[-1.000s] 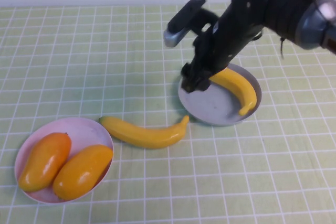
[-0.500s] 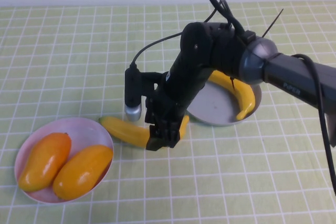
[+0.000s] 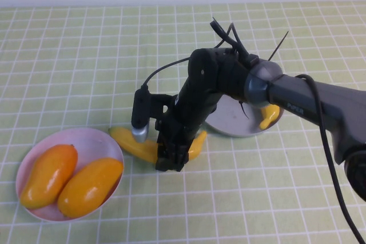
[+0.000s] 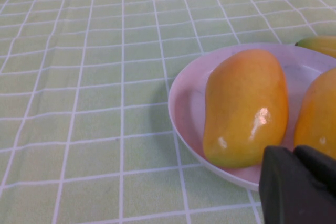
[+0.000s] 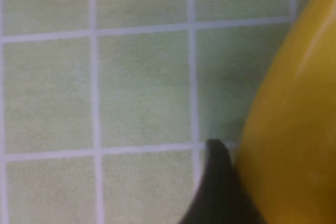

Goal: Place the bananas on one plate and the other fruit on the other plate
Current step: Put another type of fruit in the right plate

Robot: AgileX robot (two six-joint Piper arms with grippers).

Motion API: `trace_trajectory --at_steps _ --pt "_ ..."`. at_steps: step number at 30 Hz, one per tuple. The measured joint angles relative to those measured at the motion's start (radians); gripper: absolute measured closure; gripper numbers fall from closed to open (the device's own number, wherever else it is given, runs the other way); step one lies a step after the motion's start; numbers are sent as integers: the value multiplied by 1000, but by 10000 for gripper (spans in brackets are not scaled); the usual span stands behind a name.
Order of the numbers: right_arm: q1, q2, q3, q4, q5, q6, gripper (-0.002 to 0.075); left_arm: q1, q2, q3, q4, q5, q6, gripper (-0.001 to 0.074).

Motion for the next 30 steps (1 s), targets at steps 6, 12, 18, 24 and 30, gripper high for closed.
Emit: trace_trajectory --at_steps 6,12,18,24,30 --pt "0 2 -6 -5 -13 128 414 0 0 0 7 0 0 733" --pt "0 -68 -28 -47 -37 367 415 0 0 0 7 0 0 733" --pt "-9 -151 -37 -228 -77 607 415 0 0 0 0 0 0 733" --pt "-64 -137 -37 -365 -84 651 415 0 0 0 7 0 0 733" --pt "-112 -87 -37 -422 -82 714 415 0 0 0 7 0 0 733"
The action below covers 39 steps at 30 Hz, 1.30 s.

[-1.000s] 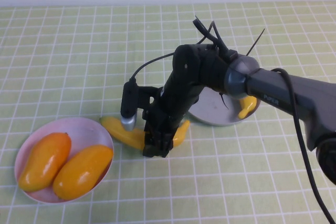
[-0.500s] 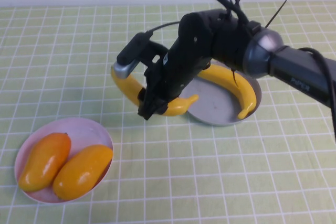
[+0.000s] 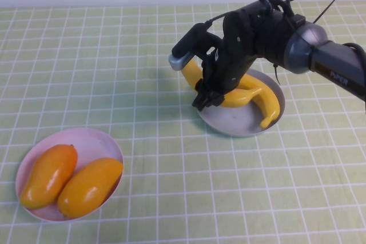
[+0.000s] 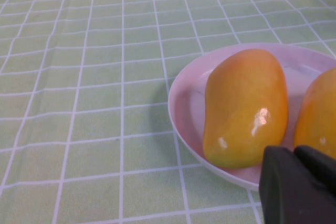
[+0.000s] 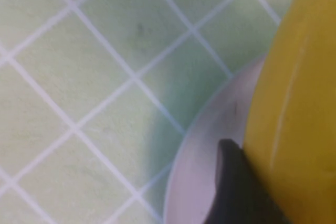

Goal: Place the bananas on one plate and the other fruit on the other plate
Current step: Put another type of fruit in the right plate

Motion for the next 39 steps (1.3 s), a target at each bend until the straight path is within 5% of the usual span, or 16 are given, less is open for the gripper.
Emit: trace_trajectory --at_steps 22,30,33,39 --pt "-26 25 0 -33 127 138 414 0 0 0 0 0 0 733" --pt "-26 23 0 -33 155 151 181 0 0 0 -7 0 0 733" --pt "-24 8 0 -33 162 161 151 0 0 0 -7 0 0 733" --pt "1 -122 0 -14 182 203 231 0 0 0 0 0 0 733"
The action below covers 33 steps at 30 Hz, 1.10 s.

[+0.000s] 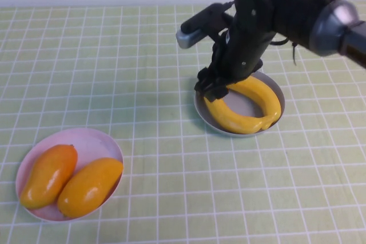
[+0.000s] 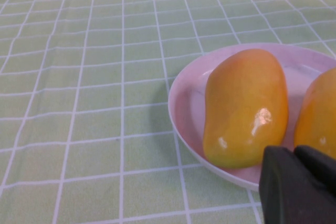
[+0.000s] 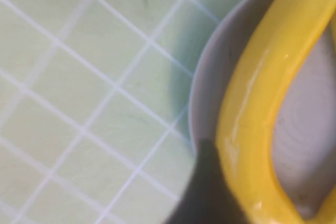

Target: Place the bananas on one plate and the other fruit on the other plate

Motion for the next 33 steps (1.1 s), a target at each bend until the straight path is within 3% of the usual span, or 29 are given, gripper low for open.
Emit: trace_trajectory --at_steps 7,10,24,33 --pt "8 -264 193 71 4 -4 628 0 0 0 0 0 0 733" --pt "8 -377 310 71 2 -4 706 0 0 0 0 0 0 733" --pt "8 -975 841 100 -78 22 741 0 0 0 0 0 0 733" --pt "8 -1068 897 76 71 26 741 0 0 0 -7 0 0 733"
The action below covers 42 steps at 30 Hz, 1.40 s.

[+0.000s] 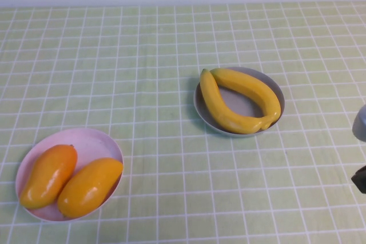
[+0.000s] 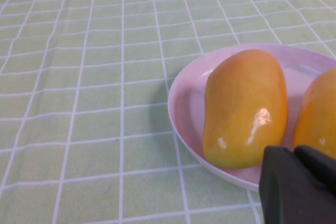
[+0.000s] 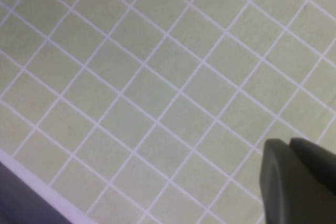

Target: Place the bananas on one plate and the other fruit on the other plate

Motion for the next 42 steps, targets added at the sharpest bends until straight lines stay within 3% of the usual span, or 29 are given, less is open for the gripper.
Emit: trace_trajectory --at_steps 7,15,19,29,42 --pt "-30 -20 34 -10 -104 1 741 0 0 0 7 0 0 733" --pt "-432 -309 404 183 -451 -24 741 0 0 0 7 0 0 733" --pt "-551 -506 594 194 -581 -24 741 0 0 0 7 0 0 733" --pt "-575 -944 1012 127 -1012 -28 741 0 0 0 7 0 0 733" --pt "-550 -994 1038 119 -829 -28 741 0 0 0 7 0 0 733"
